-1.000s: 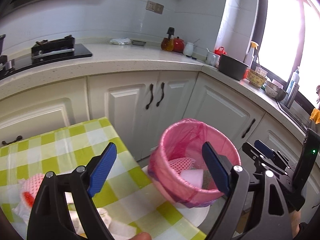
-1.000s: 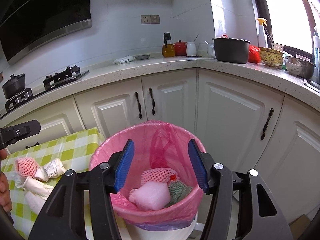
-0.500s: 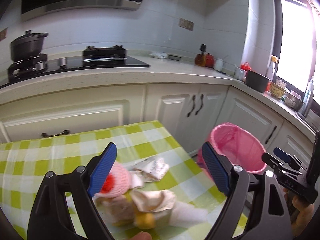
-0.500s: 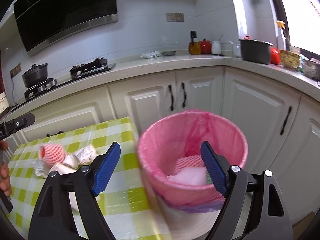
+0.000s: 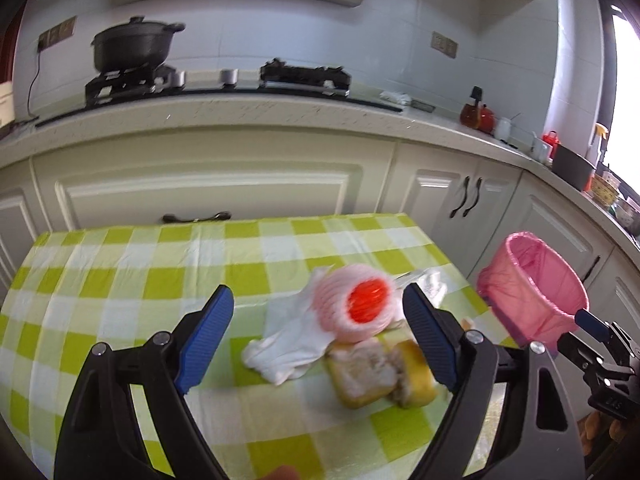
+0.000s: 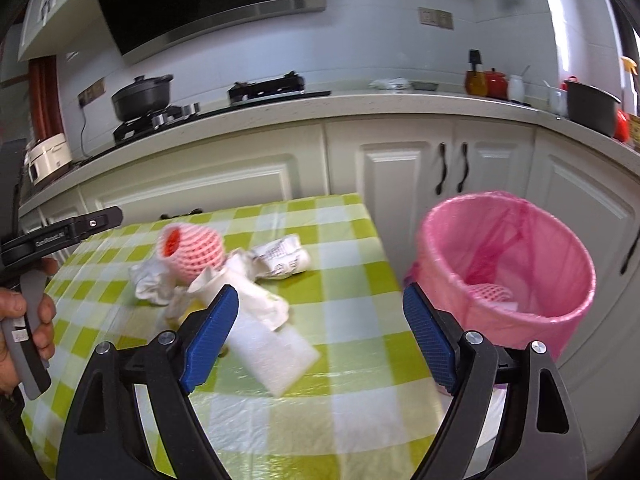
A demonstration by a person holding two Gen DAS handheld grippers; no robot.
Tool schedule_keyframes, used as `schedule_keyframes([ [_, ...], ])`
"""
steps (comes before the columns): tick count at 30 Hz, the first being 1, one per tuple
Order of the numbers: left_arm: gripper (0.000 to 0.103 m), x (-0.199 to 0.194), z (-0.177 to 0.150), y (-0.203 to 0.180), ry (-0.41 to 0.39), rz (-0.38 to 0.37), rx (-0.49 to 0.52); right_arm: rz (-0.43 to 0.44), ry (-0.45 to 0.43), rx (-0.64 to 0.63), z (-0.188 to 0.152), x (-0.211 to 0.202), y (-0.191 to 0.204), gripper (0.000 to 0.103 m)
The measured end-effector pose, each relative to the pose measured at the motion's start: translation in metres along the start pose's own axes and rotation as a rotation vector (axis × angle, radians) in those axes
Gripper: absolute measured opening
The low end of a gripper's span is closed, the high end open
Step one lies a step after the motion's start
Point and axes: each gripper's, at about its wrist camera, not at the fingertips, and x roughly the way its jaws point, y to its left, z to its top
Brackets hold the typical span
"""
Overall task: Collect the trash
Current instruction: 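Move both tools back over the table toward the remaining trash, then grasp the white tissue with the left tool while the right tool grasps a foam sleeve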
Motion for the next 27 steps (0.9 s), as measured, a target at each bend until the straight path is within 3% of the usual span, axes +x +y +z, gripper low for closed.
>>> schedule_keyframes([
  [11, 0.074, 0.037, -0.032, 0.026, 0.113, 0.013, -0.029, 0.041, 0.08, -0.09, -0.018, 0.029, 0.044, 0.078],
  [21, 0.069, 0.076, -0.042, 0.026, 0.205, 0.012, -0.01, 0.025, 0.157, -0.084, -0.032, 0.06, 0.043, 0.062],
  [24, 0.057, 0.085, -0.043, 0.026, 0.228, 0.015, -0.003, 0.023, 0.177, -0.081, -0.034, 0.066, 0.044, 0.049],
  [27, 0.04, 0.09, -0.046, 0.026, 0.252, 0.006, 0.002, 0.031, 0.181, -0.076, -0.035, 0.068, 0.044, 0.048],
])
